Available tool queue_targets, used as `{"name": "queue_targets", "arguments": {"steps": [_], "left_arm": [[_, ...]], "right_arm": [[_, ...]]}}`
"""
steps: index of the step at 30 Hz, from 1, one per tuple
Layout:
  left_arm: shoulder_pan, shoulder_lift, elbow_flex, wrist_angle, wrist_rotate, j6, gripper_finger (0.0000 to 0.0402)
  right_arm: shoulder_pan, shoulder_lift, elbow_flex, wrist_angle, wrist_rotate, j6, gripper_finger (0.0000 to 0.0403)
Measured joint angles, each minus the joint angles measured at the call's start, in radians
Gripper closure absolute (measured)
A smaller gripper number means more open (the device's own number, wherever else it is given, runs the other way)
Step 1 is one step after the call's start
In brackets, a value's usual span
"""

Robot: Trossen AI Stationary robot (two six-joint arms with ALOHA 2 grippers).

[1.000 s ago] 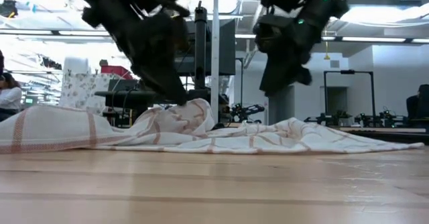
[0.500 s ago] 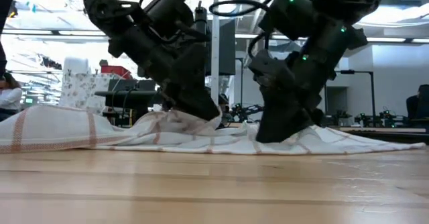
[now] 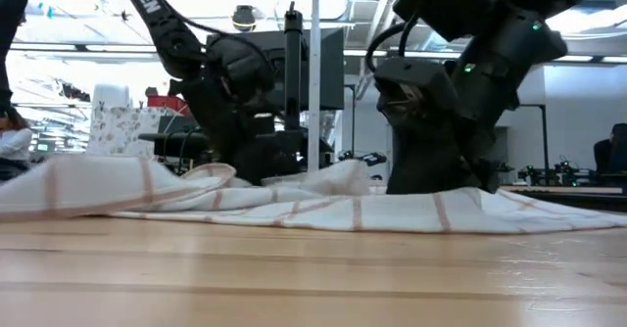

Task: Roll towel
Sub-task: Fold the white stripe kitchen towel

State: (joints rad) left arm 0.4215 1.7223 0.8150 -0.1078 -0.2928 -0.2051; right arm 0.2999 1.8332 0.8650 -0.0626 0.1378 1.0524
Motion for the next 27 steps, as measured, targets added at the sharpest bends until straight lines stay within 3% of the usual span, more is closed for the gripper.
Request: {"name": "queue_targets", "arguments": {"steps": [7,14,16,22,27], "left_arm": [[0.140,-0.103,-0.005,-0.141,-0.018,0.018,0.0292],[0.249,-0.274,-0.005,-0.256,-0.172,0.181,0.0292],[0.262,-0.331,-0.004,-0.260,-0.119,0.200,0.0292],[0.211,-0.510,-0.003,-0.284,0.276,0.139,0.0292],[0.101,-0.557,-0.002,-0.413,0.342,0.098,0.0292]], "right_arm": [[0.042,-0.004,0.000,-0.032,-0.001,0.034,0.0297],[0.094,-0.021,-0.001,-0.084,-0.001,0.039,0.0297],[0.090,-0.044,-0.005,-0.098,-0.016,0.010,0.0297],[-0.025,-0.192,-0.012,-0.158,-0.033,-0.191,0.0297],[-0.162,-0.280,-0.009,-0.214,-0.023,-0.300,0.0297]]}}
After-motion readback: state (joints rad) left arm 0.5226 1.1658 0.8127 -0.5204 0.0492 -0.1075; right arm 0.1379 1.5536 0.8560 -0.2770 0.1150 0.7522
